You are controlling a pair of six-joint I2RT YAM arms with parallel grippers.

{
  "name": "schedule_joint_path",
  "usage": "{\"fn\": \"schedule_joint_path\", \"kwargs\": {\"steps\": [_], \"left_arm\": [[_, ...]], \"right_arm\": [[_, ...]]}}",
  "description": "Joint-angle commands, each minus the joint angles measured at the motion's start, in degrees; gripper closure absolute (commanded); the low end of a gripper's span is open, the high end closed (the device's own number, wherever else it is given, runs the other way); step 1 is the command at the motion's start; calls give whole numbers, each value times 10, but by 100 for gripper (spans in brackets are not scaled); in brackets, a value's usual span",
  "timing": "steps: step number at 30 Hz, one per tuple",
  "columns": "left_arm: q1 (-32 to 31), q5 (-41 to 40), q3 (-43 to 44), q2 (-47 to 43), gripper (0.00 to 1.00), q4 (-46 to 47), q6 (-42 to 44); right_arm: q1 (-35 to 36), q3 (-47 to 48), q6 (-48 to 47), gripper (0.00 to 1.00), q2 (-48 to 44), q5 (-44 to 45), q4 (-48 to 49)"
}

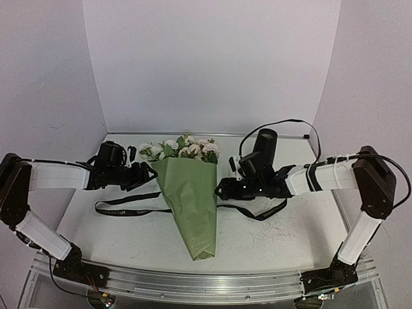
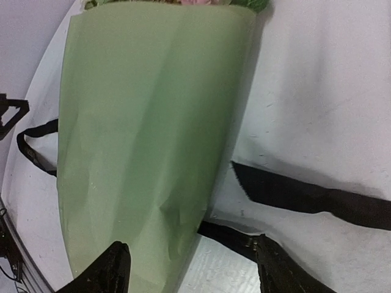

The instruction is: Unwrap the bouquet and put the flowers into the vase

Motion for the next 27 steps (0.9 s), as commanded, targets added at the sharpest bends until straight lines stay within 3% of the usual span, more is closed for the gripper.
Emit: {"fn": "schedule_joint_path", "kwargs": {"steps": [1,8,16,27], "left_arm": [[1,48,38,54,31,48,1],[-2,45,72,122,32,56,27],[-14,67,137,209,42,67,50],[-41,93,198,272,45,86,70]], "right_arm": [[26,19,35,29,30,-13,38],[43,10,54,31,60,-37,64],[95,22,77,34,87,-32,70],[113,-16,98,35,49,11,64]]}}
